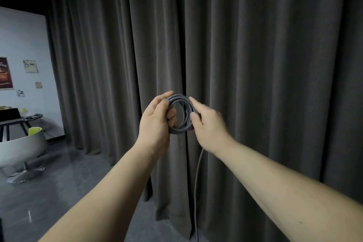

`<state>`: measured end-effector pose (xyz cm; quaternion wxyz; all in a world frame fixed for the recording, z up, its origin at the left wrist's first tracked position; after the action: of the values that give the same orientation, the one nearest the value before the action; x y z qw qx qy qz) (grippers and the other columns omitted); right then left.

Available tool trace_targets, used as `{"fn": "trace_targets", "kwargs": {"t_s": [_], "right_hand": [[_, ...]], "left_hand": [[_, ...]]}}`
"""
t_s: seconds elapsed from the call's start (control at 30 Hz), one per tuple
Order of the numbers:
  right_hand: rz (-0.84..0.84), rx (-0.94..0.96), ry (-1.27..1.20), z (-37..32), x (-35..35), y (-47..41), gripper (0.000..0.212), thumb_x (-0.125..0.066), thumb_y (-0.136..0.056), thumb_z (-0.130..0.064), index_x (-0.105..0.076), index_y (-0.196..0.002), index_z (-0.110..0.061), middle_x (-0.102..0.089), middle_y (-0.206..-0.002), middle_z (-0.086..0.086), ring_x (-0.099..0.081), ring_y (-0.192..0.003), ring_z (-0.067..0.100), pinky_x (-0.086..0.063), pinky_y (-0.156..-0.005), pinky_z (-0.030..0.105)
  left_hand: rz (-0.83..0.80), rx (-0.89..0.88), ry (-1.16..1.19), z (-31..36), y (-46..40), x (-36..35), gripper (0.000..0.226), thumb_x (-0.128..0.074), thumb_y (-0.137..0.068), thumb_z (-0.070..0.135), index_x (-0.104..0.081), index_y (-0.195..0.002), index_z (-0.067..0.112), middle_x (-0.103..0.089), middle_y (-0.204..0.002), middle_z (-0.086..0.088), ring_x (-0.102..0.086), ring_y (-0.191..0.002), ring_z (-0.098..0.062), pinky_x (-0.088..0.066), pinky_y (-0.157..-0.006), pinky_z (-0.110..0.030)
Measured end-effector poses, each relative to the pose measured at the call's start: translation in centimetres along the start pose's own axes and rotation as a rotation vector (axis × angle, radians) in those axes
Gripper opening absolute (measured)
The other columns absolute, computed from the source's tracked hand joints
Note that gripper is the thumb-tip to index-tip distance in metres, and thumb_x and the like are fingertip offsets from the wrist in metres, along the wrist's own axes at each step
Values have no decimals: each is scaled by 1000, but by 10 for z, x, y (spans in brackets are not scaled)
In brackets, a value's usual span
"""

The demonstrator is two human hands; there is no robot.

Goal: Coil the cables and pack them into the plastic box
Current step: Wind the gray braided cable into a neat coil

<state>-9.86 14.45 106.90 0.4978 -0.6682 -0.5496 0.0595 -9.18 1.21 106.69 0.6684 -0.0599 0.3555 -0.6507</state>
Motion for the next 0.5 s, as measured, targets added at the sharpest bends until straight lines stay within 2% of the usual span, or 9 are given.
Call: {"fn": "trace_targets", "kwargs": {"t_s": [0.07, 0.17, 0.2, 0.27, 0.33, 0.4, 0.5], "right_hand": [[7, -9, -72, -2, -3, 0, 44, -41, -99, -12, -42, -143, -16, -57, -130, 4, -53, -116, 14, -33, -96, 11], [-11, -120, -344, -8, -8, -2, 41, -38, -102, -23, -44, -142, -26, -54, -134, -2, -57, -107, 13, -44, -103, 34], [-12, -171, -475, -10, -11, -2, 37, -37, -102, -29, -46, -139, -29, -55, -129, -3, -60, -99, 12, -48, -99, 38], [-2, -273, -655, -10, -17, -2, 29, -35, -101, -41, -56, -121, -37, -61, -109, -1, -61, -83, 13, -54, -90, 46], [47, -302, -628, -9, -17, -3, 32, -34, -98, -51, -61, -102, -36, -61, -89, -2, -58, -79, 15, -53, -89, 51], [104, -272, -545, -8, -12, -3, 39, -33, -97, -50, -62, -99, -25, -56, -78, -7, -53, -78, 12, -52, -88, 45], [157, -219, -403, -10, -1, -1, 38, -33, -102, -41, -60, -94, -16, -46, -64, -8, -45, -62, 9, -42, -65, 24]], "left_hand": [[55, -2, -20, 3, -1, 2, 24, -41, -102, 14, -64, -103, 12, -36, -53, 7, -29, -49, -8, -27, -50, -24], [57, -5, 25, 4, 3, -1, 24, -41, -103, 22, -63, -98, 14, -29, -49, 7, -23, -44, -8, -27, -47, -24], [48, -8, 40, 5, 4, -4, 26, -40, -104, 23, -63, -99, 13, -28, -49, 6, -22, -44, -8, -31, -46, -22], [42, -24, 44, 7, 9, -8, 27, -38, -105, 22, -62, -100, 11, -27, -49, 5, -23, -43, -7, -39, -44, -18], [31, -68, -5, 9, 12, -9, 27, -35, -106, 20, -60, -101, 9, -28, -49, 6, -26, -43, -6, -41, -45, -16], [0, -131, -111, 11, 14, -9, 28, -33, -106, 20, -59, -102, 12, -32, -49, 10, -28, -45, -5, -38, -46, -20], [-44, -203, -254, 12, 17, -10, 28, -32, -106, 21, -59, -103, 16, -37, -49, 12, -32, -46, -6, -31, -48, -27]]}}
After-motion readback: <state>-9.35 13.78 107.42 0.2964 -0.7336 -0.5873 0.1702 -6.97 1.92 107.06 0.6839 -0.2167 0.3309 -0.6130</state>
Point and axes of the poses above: each hand's wrist, its own y-axis away from the middle knuckle, its own x-axis out of the back of the hand, z = x × y, the point moved 8 cm from there along -y, towards the middle knuckle
